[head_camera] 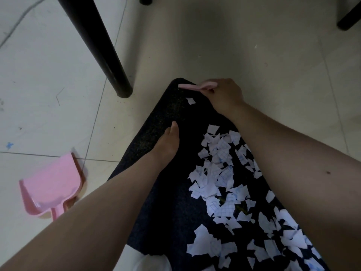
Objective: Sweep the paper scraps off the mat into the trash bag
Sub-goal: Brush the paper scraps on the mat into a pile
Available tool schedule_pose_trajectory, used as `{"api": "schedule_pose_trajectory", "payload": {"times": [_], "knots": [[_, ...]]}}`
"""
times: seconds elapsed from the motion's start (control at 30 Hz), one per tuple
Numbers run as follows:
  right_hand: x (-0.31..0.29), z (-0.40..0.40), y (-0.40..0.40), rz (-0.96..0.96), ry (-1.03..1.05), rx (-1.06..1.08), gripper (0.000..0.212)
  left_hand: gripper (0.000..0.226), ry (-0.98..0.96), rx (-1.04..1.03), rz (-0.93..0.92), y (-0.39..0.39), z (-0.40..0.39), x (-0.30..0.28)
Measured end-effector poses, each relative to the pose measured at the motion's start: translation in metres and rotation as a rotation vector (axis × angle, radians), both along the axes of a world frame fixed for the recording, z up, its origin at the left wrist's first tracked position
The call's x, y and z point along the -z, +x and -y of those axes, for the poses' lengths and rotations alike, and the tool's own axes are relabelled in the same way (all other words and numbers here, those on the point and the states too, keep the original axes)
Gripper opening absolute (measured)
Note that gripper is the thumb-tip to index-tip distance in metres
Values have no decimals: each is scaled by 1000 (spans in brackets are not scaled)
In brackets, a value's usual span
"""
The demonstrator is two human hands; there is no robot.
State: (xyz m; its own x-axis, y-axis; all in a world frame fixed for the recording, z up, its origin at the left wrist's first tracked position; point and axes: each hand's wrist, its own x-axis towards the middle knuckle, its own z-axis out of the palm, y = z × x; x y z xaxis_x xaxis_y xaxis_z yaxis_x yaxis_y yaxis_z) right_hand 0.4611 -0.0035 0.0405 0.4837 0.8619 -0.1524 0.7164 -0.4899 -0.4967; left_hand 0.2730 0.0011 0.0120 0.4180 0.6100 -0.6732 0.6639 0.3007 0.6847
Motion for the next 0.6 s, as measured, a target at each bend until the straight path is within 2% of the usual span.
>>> {"api": "schedule_pose_trajectory", "payload": {"times": [0.1,0.23,0.37,0.47,0.6], "knots": [[10,-5,-3,84,-66,-35,30,59,-3,33,-26,1,-1,0],[17,1,6,-1,-216,-110,30,60,-2,38,-34,2,-4,2],[-16,16,17,-57,-382,-275,38,59,0,5,-14,1,-3,5],[-37,28,23,-72,-273,-241,34,60,-10,-26,0,2,-2,6],[-24,26,20,-50,-200,-150,32,60,-1,-48,-3,2,1,5]]}}
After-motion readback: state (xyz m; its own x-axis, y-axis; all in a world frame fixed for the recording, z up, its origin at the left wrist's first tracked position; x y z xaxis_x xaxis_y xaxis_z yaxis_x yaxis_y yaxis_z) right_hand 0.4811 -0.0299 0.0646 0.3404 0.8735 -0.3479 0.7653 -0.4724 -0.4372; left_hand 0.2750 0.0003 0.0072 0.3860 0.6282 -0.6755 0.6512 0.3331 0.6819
